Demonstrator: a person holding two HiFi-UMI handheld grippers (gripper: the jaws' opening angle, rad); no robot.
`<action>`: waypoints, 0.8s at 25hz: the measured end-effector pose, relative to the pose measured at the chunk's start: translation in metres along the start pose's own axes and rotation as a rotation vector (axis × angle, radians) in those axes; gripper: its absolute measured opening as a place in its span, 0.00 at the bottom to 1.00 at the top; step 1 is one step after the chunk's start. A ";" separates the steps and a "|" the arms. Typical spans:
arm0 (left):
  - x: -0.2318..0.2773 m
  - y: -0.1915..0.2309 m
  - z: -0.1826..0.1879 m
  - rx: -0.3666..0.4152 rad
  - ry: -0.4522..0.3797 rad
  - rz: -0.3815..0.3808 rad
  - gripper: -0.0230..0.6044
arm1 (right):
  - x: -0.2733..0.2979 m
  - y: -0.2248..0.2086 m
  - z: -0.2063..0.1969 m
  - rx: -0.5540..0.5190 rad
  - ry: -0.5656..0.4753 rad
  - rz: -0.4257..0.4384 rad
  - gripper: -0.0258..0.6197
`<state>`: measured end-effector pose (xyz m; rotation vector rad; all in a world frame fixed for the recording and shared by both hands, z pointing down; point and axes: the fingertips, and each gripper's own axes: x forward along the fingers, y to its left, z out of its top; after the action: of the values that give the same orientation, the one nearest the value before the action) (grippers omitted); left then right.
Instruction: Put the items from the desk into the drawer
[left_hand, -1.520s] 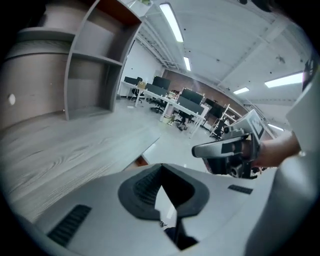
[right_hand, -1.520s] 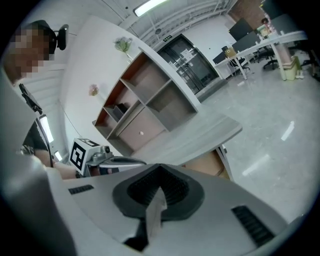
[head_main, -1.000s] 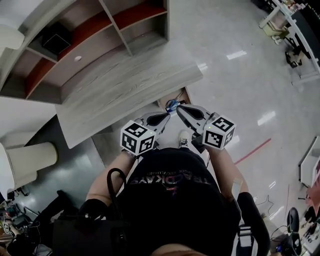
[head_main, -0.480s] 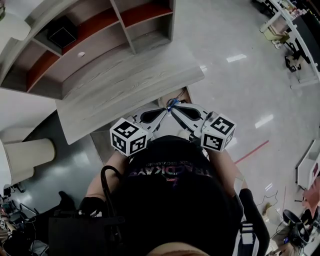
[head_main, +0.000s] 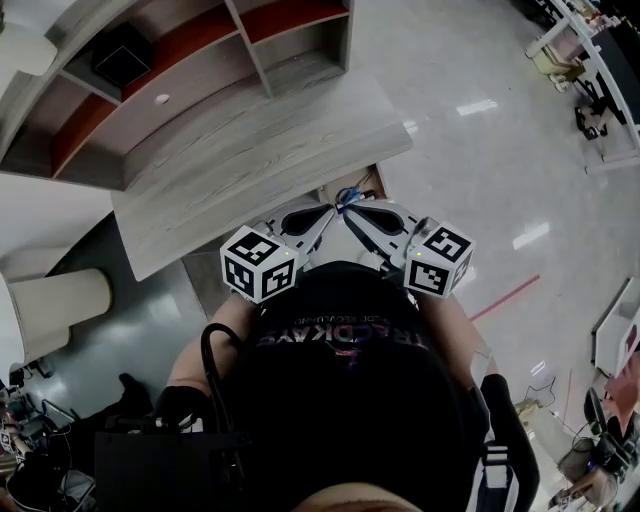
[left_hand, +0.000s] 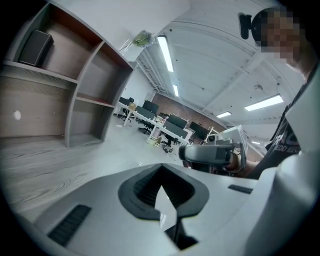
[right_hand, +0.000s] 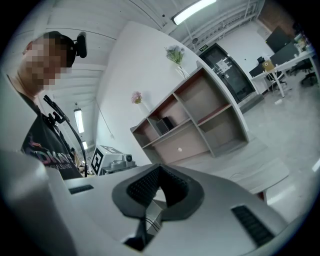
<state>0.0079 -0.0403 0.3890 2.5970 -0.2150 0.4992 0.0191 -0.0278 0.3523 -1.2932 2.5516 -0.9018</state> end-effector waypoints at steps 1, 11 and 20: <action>0.001 0.000 0.000 -0.006 0.001 0.000 0.05 | -0.001 -0.001 -0.001 0.004 0.001 -0.003 0.06; 0.008 -0.004 -0.007 -0.009 0.032 -0.028 0.05 | -0.004 0.000 -0.009 0.014 0.017 -0.011 0.06; 0.005 -0.004 -0.008 -0.017 0.031 -0.029 0.05 | -0.003 0.001 -0.011 0.017 0.024 -0.020 0.06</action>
<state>0.0112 -0.0336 0.3960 2.5703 -0.1702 0.5243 0.0161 -0.0203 0.3598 -1.3138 2.5473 -0.9463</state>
